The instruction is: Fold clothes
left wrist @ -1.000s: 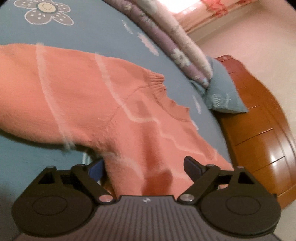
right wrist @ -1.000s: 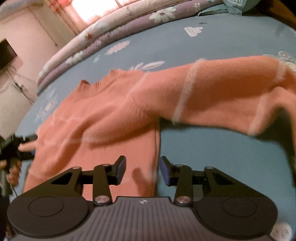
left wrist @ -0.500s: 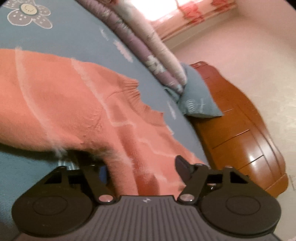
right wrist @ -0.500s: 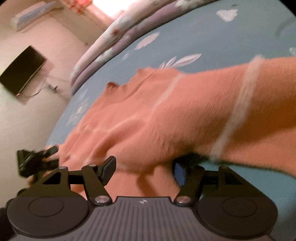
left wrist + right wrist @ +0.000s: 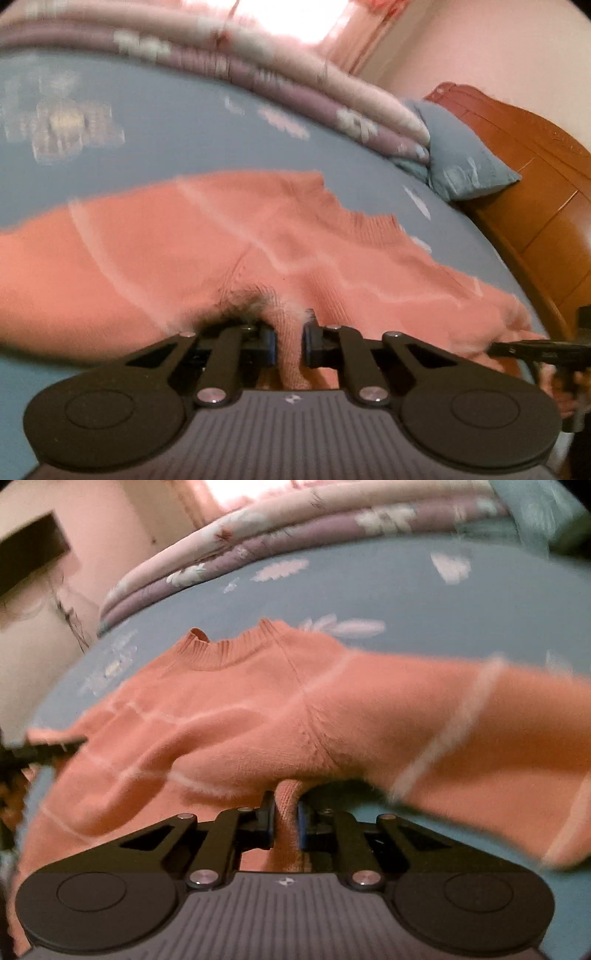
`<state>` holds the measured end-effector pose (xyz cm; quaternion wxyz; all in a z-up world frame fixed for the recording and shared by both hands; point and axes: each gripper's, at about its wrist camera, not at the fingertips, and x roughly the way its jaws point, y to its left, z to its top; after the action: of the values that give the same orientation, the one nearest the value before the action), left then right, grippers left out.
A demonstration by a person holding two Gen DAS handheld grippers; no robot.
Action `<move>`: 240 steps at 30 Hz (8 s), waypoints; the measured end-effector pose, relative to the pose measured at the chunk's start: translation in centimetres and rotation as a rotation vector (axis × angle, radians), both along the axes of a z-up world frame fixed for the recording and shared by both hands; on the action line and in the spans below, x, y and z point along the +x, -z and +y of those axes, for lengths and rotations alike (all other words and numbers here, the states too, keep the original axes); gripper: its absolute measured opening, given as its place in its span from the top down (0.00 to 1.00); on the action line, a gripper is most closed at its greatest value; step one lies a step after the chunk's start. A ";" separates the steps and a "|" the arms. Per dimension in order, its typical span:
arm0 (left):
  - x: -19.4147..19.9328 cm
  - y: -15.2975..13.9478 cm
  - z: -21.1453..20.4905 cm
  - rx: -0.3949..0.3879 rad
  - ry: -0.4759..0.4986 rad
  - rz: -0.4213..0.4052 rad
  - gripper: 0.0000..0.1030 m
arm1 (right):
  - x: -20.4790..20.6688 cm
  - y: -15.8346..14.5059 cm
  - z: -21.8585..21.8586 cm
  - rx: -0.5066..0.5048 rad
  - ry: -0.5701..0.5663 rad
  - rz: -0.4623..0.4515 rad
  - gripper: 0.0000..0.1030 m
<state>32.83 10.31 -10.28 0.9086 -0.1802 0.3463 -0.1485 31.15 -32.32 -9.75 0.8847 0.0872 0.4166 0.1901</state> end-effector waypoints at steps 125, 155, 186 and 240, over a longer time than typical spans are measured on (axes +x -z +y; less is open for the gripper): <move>-27.5 1.2 -15.0 1.003 0.763 -0.188 1.00 | -24.3 -2.7 13.7 -0.194 -0.361 -0.057 0.59; -27.0 1.6 -14.3 0.918 0.822 -0.037 1.00 | -26.4 0.5 18.8 -0.318 -0.626 -0.068 0.99; -26.3 1.3 -8.8 0.884 0.658 -0.045 0.81 | -26.1 -2.7 18.8 -0.292 -0.453 -0.176 0.56; -28.4 2.5 -30.0 0.934 0.796 -0.346 0.97 | -31.8 -1.0 4.7 -0.293 0.031 -0.179 0.33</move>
<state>4.38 -19.70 -12.77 0.8095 0.4038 0.2634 -0.3350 -0.61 -27.66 -8.78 0.9244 -0.0534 0.3579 0.1209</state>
